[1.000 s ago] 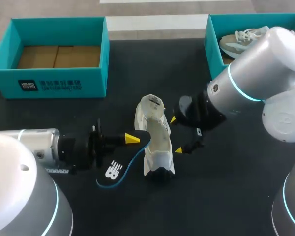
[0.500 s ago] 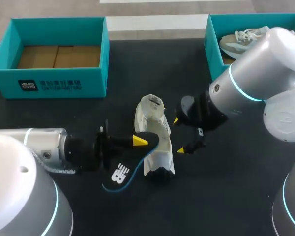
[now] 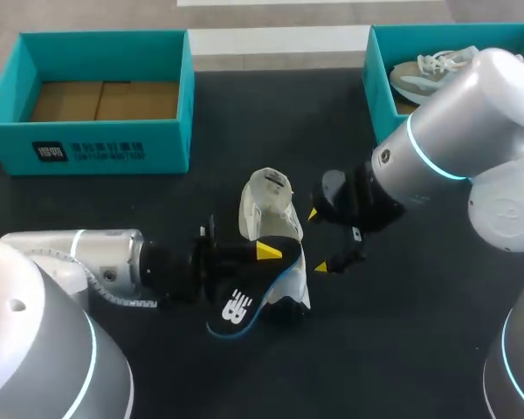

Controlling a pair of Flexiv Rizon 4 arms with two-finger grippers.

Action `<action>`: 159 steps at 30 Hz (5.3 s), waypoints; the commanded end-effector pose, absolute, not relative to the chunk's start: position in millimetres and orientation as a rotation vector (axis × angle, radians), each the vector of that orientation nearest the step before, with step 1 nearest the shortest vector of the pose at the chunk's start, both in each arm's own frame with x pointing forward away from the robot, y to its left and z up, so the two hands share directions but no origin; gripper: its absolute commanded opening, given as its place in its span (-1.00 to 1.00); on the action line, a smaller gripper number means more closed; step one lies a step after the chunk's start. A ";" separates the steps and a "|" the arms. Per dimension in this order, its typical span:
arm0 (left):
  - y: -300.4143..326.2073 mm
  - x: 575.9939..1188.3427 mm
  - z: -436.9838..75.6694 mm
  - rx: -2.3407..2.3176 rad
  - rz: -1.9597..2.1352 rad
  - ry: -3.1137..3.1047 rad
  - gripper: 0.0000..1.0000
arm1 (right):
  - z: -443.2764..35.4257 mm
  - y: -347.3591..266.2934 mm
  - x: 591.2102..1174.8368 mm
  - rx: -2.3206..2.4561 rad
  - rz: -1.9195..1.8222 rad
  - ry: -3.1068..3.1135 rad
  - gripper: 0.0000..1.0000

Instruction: Take the shoe out of the shoebox, open the shoe tongue, remove and reinsert the insole, then place the shoe into the shoebox

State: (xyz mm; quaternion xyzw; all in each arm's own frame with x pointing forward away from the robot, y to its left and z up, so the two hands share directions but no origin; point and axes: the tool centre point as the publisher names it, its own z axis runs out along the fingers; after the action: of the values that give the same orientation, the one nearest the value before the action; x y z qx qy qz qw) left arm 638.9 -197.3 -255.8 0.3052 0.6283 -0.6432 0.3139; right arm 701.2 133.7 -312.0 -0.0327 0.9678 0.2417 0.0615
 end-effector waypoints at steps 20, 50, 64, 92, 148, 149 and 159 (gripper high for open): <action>-222.2 662.4 -294.0 0.631 -1.706 1.692 -1.00 | -312.9 134.4 700.1 -0.097 0.729 2.924 1.00; -210.6 707.4 -334.0 0.611 -1.608 1.812 -1.00 | -312.9 134.4 700.1 -0.097 0.729 2.924 1.00; -210.5 715.6 -333.3 0.603 -1.586 1.837 -0.12 | -312.9 134.4 700.1 -0.097 0.729 2.924 1.00; -198.6 678.6 -297.8 0.589 -1.590 1.816 -0.40 | -312.9 134.4 700.1 -0.097 0.729 2.924 1.00; -187.0 686.6 -304.3 0.612 -1.390 1.854 -0.56 | -312.9 134.4 700.1 -0.097 0.729 2.924 1.00; -186.8 684.5 -305.1 0.610 -1.392 1.856 -0.67 | -312.9 134.4 700.1 -0.097 0.729 2.924 1.00; -196.9 683.4 -326.9 0.603 -1.387 1.874 -1.00 | -312.9 134.4 700.1 -0.097 0.729 2.924 1.00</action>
State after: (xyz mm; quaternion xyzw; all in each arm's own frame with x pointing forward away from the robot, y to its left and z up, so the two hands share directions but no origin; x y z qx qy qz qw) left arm 678.9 -188.0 -321.1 0.2350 0.7265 -0.5389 0.3558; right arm 701.2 133.7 -312.0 -0.0327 0.9678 0.2417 0.0616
